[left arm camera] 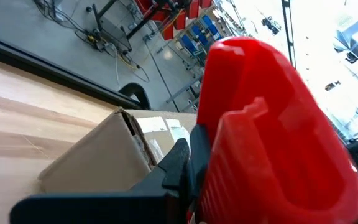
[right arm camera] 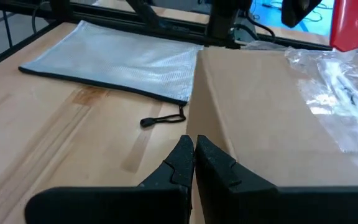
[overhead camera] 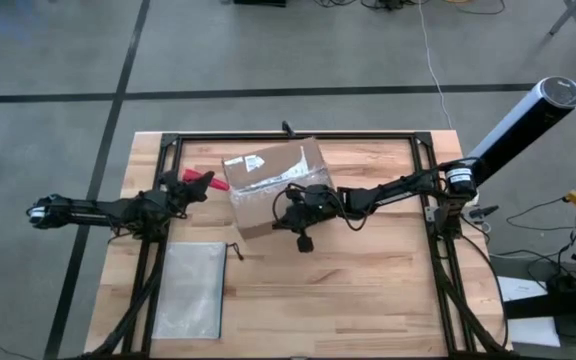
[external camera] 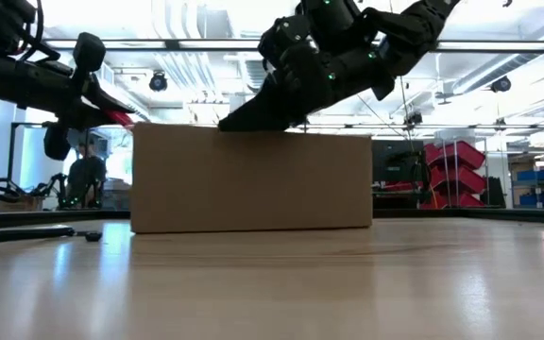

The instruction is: Unpack boxes

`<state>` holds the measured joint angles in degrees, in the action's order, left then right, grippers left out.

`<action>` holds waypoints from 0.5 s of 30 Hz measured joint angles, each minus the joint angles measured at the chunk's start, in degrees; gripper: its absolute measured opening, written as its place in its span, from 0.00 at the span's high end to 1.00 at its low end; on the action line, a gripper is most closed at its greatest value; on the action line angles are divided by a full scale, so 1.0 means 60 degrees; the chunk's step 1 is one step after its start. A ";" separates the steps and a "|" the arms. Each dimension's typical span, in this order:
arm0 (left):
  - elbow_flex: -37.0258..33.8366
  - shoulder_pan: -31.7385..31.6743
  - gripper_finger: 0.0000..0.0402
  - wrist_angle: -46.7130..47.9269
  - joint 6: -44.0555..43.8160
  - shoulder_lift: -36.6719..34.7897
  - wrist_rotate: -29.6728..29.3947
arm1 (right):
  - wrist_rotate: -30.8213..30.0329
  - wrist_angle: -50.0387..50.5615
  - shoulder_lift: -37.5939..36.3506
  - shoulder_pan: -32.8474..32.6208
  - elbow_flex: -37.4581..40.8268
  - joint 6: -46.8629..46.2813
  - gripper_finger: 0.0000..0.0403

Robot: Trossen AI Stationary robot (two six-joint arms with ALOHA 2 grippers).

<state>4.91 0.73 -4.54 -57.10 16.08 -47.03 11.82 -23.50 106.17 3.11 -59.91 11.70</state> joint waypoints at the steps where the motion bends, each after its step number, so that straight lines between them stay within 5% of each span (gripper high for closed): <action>1: 0.0000 0.0004 0.91 -0.0002 -0.0006 0.0000 0.0023 | -0.0024 -0.0007 0.0041 0.0000 -0.0046 0.0019 1.00; 15: 0.0004 0.0004 0.91 -0.0060 -0.0004 0.0131 0.0030 | 0.0009 0.0252 0.0482 -0.0004 -0.0720 0.0090 1.00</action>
<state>4.93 0.75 -4.91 -57.12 16.86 -46.85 11.88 -21.99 109.06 3.09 -64.23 12.24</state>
